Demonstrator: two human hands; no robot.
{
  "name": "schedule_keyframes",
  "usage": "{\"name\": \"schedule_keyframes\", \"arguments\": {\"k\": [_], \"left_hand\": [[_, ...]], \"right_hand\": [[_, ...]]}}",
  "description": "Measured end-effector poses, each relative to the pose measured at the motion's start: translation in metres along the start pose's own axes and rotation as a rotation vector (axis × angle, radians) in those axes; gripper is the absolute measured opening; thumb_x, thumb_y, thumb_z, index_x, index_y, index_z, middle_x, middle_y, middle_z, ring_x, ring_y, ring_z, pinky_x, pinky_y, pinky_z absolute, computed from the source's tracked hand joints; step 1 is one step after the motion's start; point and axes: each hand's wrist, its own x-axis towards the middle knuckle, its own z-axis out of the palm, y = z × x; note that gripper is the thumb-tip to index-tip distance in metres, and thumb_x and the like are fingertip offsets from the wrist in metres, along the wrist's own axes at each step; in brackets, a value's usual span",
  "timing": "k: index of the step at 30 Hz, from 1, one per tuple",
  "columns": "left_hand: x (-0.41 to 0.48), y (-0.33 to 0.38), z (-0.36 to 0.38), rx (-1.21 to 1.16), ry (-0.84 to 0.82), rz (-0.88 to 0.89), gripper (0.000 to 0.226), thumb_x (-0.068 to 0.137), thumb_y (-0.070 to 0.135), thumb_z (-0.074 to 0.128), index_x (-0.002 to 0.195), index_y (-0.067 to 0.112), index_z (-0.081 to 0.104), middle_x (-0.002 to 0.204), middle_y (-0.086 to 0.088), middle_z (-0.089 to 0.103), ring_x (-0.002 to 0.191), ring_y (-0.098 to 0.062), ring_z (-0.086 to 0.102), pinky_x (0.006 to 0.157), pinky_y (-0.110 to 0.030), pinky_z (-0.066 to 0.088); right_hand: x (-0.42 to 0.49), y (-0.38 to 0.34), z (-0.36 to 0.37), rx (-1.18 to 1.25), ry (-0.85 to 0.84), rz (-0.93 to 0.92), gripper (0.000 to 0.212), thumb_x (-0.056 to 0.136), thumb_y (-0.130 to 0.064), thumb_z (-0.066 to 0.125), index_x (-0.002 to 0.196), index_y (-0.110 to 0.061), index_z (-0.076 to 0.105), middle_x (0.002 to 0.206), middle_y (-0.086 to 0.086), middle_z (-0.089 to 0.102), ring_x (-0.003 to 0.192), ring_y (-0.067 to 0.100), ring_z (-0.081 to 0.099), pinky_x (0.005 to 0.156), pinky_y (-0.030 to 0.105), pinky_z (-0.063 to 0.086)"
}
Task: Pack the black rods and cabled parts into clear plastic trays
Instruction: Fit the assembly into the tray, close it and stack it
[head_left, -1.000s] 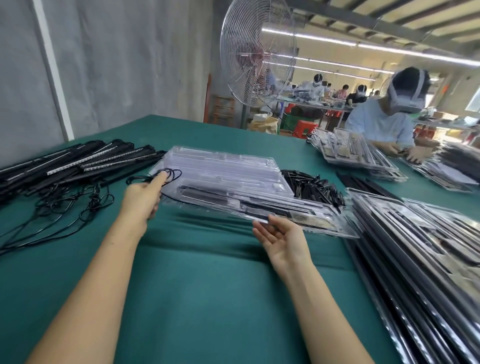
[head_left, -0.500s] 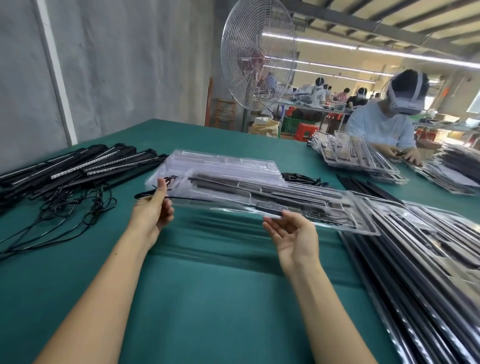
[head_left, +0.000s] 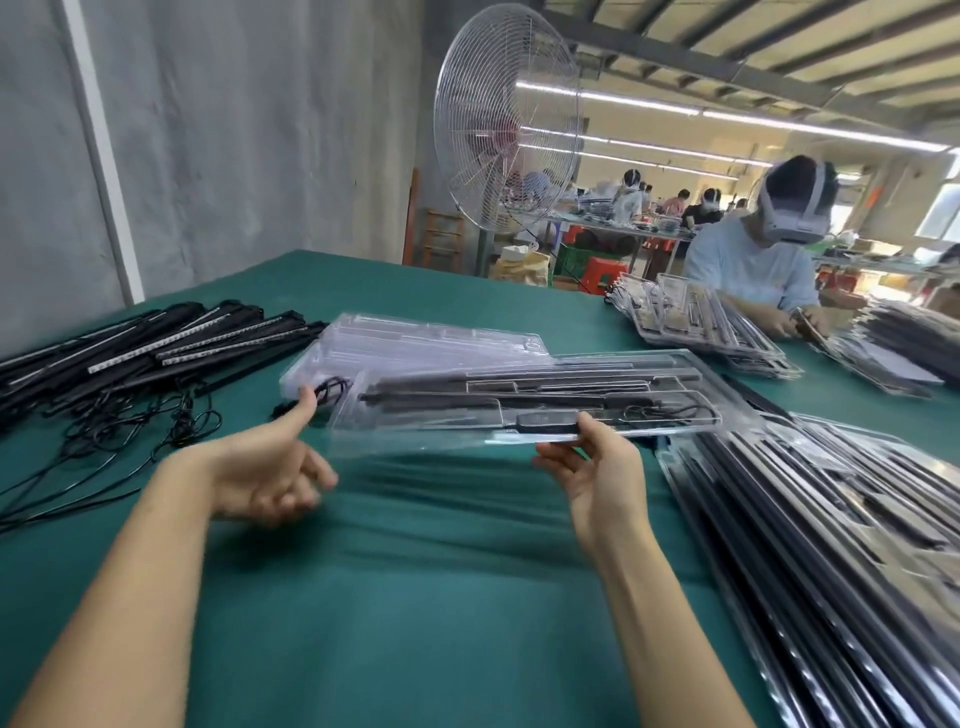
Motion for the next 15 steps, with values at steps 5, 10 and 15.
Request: {"name": "schedule_keyframes", "arguments": {"k": [5,10,15], "left_hand": [[-0.049,0.018,-0.019,-0.054,-0.599,0.202,0.098,0.075,0.082,0.039,0.096,-0.012,0.059,0.069,-0.029,0.062,0.037,-0.032,0.049,0.033,-0.024,0.034],[-0.068,0.052,-0.020,-0.518,-1.053,0.632,0.089,0.094,0.061,0.028,0.133,-0.019,0.028,0.116,-0.049,0.045,0.106,-0.055,0.053,0.091,-0.057,0.045],[-0.069,0.089,0.005,-0.214,-0.348,0.850,0.083,0.085,0.076,0.031,0.133,0.011,0.048,0.127,-0.027,0.055,0.113,-0.040,0.058,0.089,-0.046,0.052]], "right_hand": [[0.003,-0.010,0.012,-0.024,0.056,-0.025,0.025,0.098,-0.017,0.042,0.075,-0.009,0.048,0.045,0.002,0.051,0.037,0.012,0.051,0.041,0.024,0.048],[0.019,-0.038,0.013,0.066,0.223,0.046,0.028,0.094,-0.022,0.041,0.068,-0.014,0.044,0.035,-0.002,0.043,0.027,0.009,0.036,0.035,0.016,0.040],[0.029,-0.066,0.018,-0.082,0.067,0.009,0.019,0.092,-0.026,0.042,0.077,-0.016,0.049,0.067,0.005,0.058,0.060,0.019,0.053,0.063,0.029,0.047]]}}
